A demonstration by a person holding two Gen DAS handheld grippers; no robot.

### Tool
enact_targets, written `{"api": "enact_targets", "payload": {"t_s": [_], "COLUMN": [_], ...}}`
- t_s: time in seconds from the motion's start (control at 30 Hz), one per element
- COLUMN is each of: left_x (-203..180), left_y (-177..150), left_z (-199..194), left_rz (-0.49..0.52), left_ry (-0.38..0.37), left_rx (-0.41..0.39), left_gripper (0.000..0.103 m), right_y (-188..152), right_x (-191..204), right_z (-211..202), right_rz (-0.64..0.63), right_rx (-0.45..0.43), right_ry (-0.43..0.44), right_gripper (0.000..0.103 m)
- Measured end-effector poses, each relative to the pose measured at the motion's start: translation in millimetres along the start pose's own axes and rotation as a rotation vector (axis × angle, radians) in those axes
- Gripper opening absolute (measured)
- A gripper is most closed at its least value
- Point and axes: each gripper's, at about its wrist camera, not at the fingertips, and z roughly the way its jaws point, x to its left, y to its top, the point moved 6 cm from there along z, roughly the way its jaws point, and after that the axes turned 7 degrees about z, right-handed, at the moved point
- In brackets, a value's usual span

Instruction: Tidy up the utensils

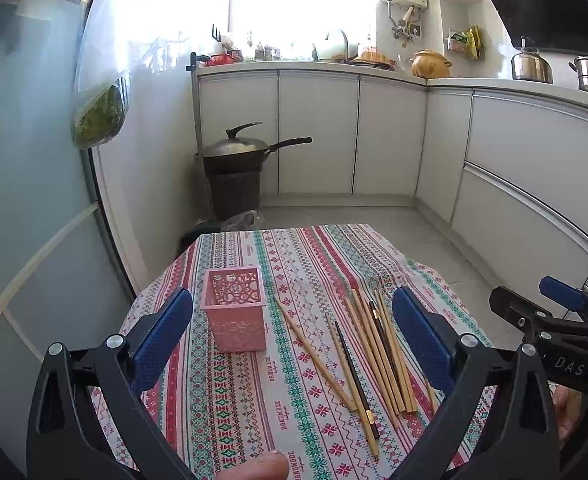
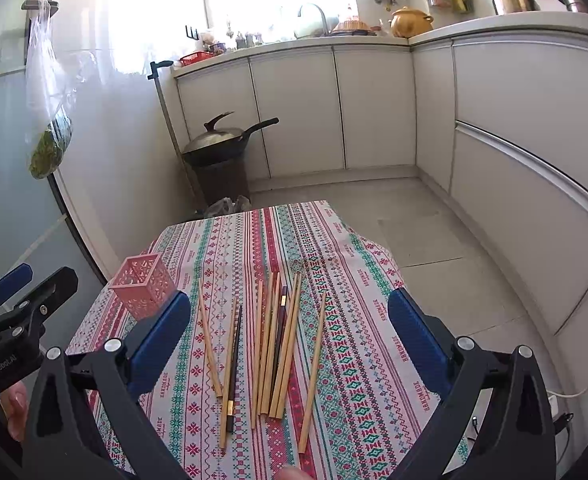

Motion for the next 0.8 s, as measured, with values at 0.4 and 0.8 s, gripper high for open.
{"api": "enact_targets", "payload": {"t_s": [0.4, 0.8], "left_x": [0.8, 0.6], "left_y": [-1.5, -2.6], "left_z": [1.8, 4.0], "left_rz": [0.003, 0.007], "left_ry": [0.0, 0.001], "left_rx": [0.004, 0.008], "left_gripper": [0.096, 0.096], "right_y": [-1.6, -1.9], "right_x": [-0.2, 0.0], "right_z": [-0.6, 0.3], "right_rz": [0.002, 0.0], "right_rx": [0.004, 0.006], "right_ry": [0.002, 0.001], "right_gripper": [0.096, 0.096]}}
